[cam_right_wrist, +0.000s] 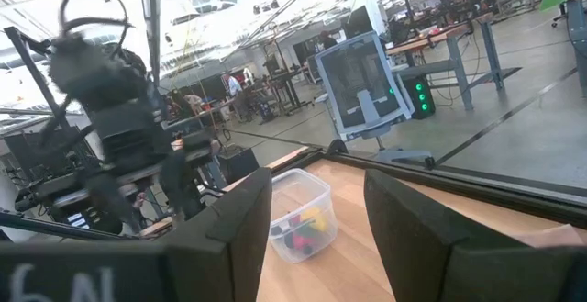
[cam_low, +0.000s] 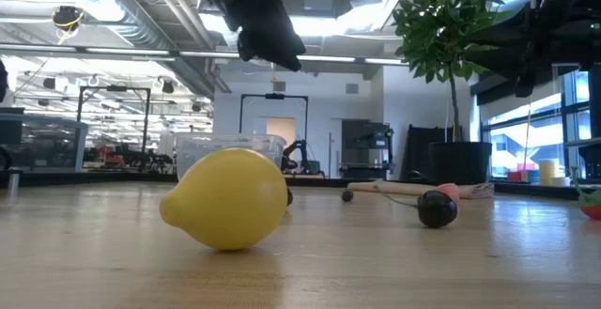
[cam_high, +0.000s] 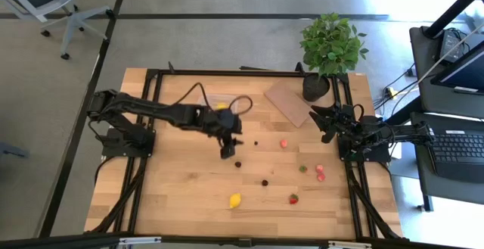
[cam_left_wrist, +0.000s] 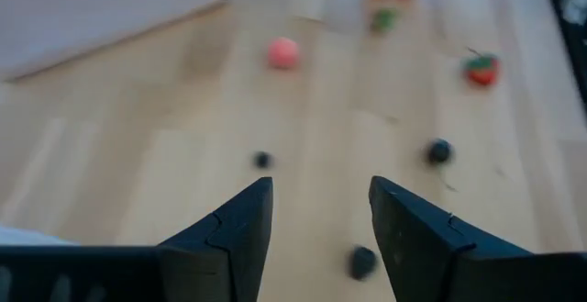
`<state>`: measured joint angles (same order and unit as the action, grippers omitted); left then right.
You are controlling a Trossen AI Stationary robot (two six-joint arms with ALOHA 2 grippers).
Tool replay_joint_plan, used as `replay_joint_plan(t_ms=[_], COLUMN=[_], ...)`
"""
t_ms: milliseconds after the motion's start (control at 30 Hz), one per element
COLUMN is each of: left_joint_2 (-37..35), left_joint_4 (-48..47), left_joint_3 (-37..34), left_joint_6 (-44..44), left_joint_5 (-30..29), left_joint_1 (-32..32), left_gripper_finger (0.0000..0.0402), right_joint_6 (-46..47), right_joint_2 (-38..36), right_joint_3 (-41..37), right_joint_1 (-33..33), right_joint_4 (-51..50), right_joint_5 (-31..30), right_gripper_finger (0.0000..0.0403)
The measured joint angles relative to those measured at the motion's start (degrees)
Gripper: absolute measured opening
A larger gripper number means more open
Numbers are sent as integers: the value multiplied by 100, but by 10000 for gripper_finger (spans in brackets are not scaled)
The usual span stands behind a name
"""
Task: Pick and placing Produce into tupperware
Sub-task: Put the blackberry into the transparent bin
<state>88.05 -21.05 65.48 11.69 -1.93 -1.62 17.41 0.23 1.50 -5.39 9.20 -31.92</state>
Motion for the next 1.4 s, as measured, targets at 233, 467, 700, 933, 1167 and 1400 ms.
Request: replay_joint_plan(t_ms=[233,467,700,933,1167,1400], left_joint_2=[39,176,341,443,1163,1699], left_joint_4=[-46,-74,-117,-97,213,267], left_joint_3=[-5,4,-14,3,-5,-5], left_joint_6=[-289,-133,365,462,-417,-292], left_joint_5=[-25,-31,-29,-113,-86,-44], left_joint_1=[-537,-740,-767,-798,-904,-946], left_gripper_finger=[169,190,235,230,209,194], right_joint_6=[-127,-140,-117,-104,155,204], right_joint_2=[0,0,0,2,2,2], right_joint_3=[0,0,0,-4,-4,-4], right_joint_1=[2,2,2,2,0,-4], right_joint_4=[-8,-12,-34,-78,-84,-56], right_joint_5=[0,0,-3,44,48,50], right_gripper_finger=[178,178,178,178,178,178])
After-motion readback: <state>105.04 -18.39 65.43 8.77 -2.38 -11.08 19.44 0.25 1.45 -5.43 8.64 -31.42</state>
